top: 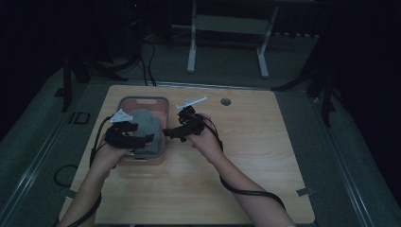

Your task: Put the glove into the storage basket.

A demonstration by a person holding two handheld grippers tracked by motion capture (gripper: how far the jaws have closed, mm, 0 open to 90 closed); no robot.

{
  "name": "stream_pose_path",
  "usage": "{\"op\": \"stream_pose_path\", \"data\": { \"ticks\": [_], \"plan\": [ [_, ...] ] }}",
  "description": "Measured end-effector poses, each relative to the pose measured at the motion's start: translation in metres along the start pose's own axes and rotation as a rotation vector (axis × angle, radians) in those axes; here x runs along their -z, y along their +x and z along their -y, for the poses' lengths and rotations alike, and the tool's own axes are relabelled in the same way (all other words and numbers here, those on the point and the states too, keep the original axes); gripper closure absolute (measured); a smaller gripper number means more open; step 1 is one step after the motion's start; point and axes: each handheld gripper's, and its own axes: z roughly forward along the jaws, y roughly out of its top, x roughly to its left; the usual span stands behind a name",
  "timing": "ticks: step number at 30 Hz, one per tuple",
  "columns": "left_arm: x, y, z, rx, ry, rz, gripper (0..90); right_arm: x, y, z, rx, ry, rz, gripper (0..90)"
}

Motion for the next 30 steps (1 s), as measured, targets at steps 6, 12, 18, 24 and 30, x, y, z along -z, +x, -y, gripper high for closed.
{"op": "stream_pose_path", "data": {
  "ticks": [6, 12, 18, 24, 30],
  "plan": [
    [-0.002, -0.015, 0.009, -0.044, -0.024, 0.006, 16.1, 0.011, -0.001, 0.015, 0.033, 0.013, 0.011, 16.2],
    [-0.005, -0.026, 0.019, -0.061, -0.062, 0.025, 16.1, 0.021, -0.006, 0.031, 0.04, 0.02, 0.019, 16.4],
    [-0.007, -0.04, 0.025, -0.117, -0.075, 0.035, 16.1, 0.033, -0.013, 0.05, 0.049, 0.02, 0.034, 16.4],
    [-0.008, -0.053, 0.03, -0.147, -0.107, 0.052, 16.1, 0.048, -0.019, 0.069, 0.053, 0.014, 0.05, 16.4],
    [-0.011, -0.066, 0.035, -0.179, -0.115, 0.08, 16.1, 0.063, -0.026, 0.088, 0.061, 0.002, 0.064, 16.3]
  ]
}}
